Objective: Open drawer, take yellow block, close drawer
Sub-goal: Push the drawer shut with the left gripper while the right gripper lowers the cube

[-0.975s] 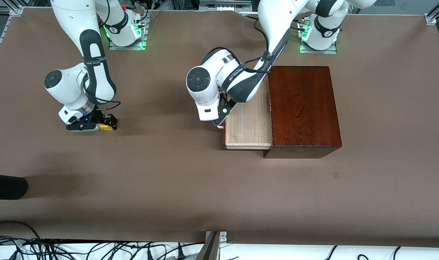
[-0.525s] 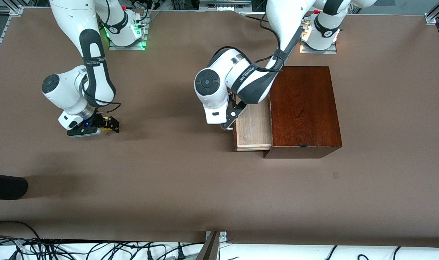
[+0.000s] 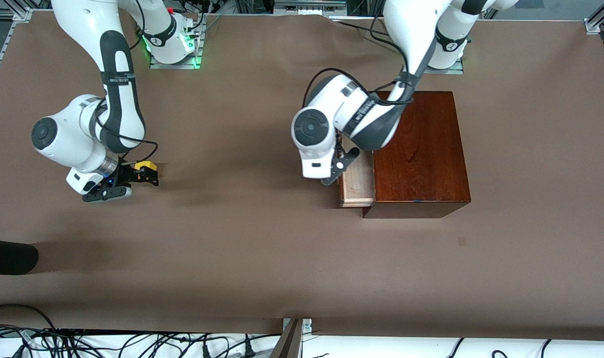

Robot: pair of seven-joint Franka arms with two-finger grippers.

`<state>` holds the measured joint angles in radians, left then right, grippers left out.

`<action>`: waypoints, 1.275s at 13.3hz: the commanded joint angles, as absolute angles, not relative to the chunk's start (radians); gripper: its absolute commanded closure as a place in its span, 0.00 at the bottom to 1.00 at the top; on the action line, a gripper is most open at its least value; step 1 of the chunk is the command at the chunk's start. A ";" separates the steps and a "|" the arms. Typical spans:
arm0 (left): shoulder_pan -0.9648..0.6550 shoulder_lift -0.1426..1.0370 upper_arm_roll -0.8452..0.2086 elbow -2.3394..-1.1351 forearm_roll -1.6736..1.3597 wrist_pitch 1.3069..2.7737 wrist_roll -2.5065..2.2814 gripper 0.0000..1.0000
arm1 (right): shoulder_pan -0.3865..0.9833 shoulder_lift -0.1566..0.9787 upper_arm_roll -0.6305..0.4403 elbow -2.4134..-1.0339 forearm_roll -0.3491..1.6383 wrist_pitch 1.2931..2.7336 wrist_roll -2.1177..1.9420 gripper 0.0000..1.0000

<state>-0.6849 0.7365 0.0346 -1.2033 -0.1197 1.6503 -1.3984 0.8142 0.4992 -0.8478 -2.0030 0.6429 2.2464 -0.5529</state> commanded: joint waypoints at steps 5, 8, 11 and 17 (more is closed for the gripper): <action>-0.604 0.652 0.038 -1.302 -0.083 1.591 -1.249 1.00 | 0.822 0.476 -0.856 -1.812 0.467 2.031 -0.341 0.00; -0.586 0.652 0.038 -1.310 -0.065 1.591 -1.188 1.00 | 0.740 0.395 -0.745 -1.812 0.356 2.033 -0.255 0.00; -0.566 0.650 0.038 -1.310 -0.060 1.586 -1.148 1.00 | 0.565 0.290 -0.536 -1.812 0.209 2.031 -0.151 0.00; -0.541 0.638 0.040 -1.325 -0.032 1.582 -1.085 1.00 | 0.301 0.134 -0.272 -1.816 0.072 1.981 -0.075 0.00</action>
